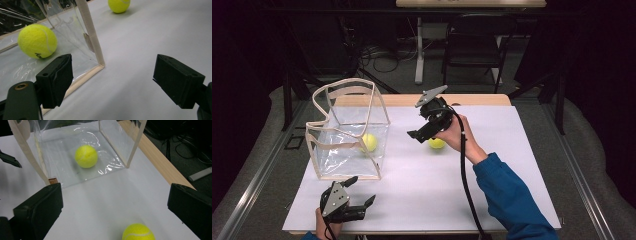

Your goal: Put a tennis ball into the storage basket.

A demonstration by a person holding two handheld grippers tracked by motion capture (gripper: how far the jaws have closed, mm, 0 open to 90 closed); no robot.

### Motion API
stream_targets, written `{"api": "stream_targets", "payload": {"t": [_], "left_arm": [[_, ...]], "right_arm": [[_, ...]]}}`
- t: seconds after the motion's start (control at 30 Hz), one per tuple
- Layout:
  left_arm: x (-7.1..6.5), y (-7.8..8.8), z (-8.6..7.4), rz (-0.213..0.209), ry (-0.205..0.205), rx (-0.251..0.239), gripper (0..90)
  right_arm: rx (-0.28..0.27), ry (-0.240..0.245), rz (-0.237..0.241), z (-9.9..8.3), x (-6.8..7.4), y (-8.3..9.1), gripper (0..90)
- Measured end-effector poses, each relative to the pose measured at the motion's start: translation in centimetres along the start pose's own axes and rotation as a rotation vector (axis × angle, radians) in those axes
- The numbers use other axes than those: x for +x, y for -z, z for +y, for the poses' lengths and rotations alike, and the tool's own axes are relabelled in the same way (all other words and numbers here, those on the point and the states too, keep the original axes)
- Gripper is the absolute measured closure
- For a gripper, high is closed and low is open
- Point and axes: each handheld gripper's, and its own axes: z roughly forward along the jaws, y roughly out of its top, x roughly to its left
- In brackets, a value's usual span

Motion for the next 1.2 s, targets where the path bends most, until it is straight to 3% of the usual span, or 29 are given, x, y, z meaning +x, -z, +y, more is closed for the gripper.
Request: {"api": "stream_targets", "payload": {"t": [0.47,0.7,0.73,0.77,0.93,1.2], "left_arm": [[0.1,0.0,-0.1,0.0,0.008,0.001,16.1],[0.1,0.0,-0.1,0.0,0.008,0.001,16.1],[-0.1,0.0,0.0,0.001,-0.007,0.003,16.1],[-0.2,0.0,0.1,0.001,-0.009,0.004,16.1],[-0.2,-0.1,0.1,-0.001,-0.007,0.005,16.0],[-0.3,0.0,0.1,0.001,-0.011,0.006,16.0]], "right_arm": [[0.029,-0.033,-0.017,-2.9,-0.3,0.4,0.0],[0.031,-0.034,-0.019,-3.1,-0.3,0.3,0.0],[0.031,-0.034,-0.019,-3.1,-0.3,0.3,0.0],[0.035,-0.053,-0.021,-4.6,-0.4,0.1,0.0],[0.063,-0.059,-0.027,-5.8,-0.5,-0.2,0.0],[0.065,-0.073,-0.032,-6.9,-0.9,-0.3,0.0]]}}
